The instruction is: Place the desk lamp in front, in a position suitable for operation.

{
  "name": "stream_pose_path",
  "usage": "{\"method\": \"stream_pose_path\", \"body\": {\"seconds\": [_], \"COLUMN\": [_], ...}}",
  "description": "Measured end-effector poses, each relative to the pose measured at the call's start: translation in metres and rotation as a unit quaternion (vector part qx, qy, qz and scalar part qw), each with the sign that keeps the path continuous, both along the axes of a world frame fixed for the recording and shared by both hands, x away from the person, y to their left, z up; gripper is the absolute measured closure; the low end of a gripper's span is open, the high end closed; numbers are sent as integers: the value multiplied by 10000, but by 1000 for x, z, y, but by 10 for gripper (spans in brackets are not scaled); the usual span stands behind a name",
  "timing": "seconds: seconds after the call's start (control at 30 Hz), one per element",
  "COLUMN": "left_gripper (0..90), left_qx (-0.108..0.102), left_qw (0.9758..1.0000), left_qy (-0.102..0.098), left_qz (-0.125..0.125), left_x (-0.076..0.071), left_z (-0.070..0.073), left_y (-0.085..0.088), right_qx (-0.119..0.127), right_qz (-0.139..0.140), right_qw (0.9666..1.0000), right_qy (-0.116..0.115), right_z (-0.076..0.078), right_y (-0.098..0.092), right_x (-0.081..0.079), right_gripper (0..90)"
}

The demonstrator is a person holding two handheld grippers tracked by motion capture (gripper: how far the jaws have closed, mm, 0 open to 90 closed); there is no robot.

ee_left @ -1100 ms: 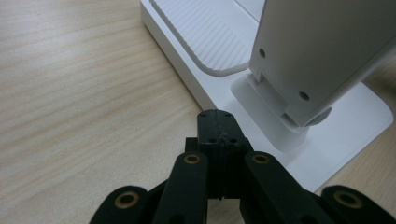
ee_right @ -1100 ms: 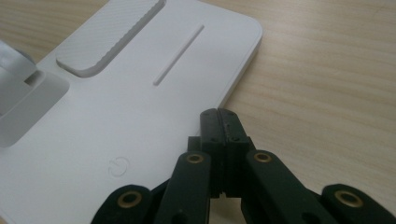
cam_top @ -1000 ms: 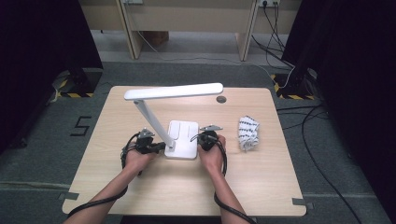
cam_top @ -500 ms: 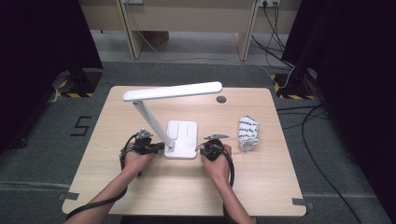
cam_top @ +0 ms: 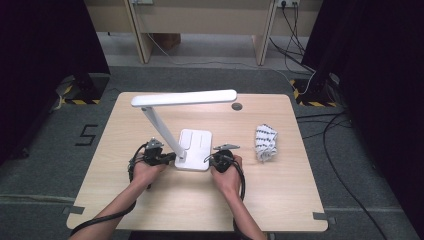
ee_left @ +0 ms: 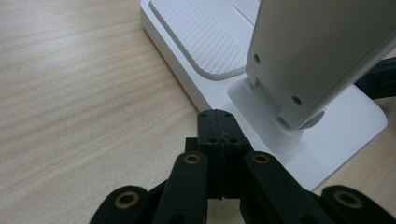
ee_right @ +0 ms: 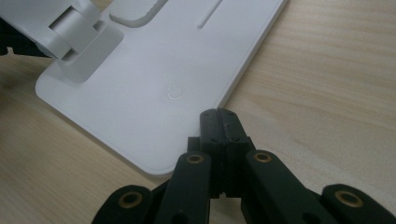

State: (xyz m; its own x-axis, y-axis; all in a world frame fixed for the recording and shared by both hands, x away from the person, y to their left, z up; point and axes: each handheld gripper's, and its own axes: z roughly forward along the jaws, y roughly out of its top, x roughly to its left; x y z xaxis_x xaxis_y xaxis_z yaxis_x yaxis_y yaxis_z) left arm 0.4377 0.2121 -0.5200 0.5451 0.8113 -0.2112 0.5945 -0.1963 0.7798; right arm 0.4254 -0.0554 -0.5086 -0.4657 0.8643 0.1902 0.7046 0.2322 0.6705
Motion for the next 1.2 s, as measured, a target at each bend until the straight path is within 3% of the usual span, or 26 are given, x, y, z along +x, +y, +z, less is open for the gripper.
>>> {"method": "stream_pose_path", "body": {"seconds": [0.37, 0.5, 0.63, 0.77, 0.9, 0.93, 1.1, 1.2], "left_gripper": [893, 868, 780, 633, 525, 505, 442, 426], "left_qx": [3, 25, 86, 280, 384, 375, 363, 308], "left_qw": [10000, 10000, 9998, 9992, 9988, 9989, 9990, 9991], "left_qy": [-13, -22, -154, -263, -263, -229, -219, -242], "left_qz": [-35, 0, 118, 138, 156, 164, 172, 174], "left_x": [-3, -3, -4, -6, -9, -11, -16, -22], "left_z": [-1, -2, 1, 5, 8, 9, 11, 15], "left_y": [-2, -1, 5, 11, 15, 16, 19, 21], "right_qx": [-132, -141, -144, -381, -448, -510, -606, -684], "right_qz": [48, -13, -196, -415, -631, -771, -1154, -1390], "right_qw": [9999, 9998, 9989, 9962, 9945, 9927, 9870, 9817], "right_qy": [-82, -125, -393, -665, -707, -769, -944, -1106], "right_z": [1, 2, 10, 21, 26, 29, 36, 40], "right_y": [-1, -4, -16, -39, -60, -73, -104, -121], "right_x": [1, 1, -1, -1, -1, -1, 0, 4], "right_gripper": [882, 816, 699, 619, 593, 572, 522, 496]}}
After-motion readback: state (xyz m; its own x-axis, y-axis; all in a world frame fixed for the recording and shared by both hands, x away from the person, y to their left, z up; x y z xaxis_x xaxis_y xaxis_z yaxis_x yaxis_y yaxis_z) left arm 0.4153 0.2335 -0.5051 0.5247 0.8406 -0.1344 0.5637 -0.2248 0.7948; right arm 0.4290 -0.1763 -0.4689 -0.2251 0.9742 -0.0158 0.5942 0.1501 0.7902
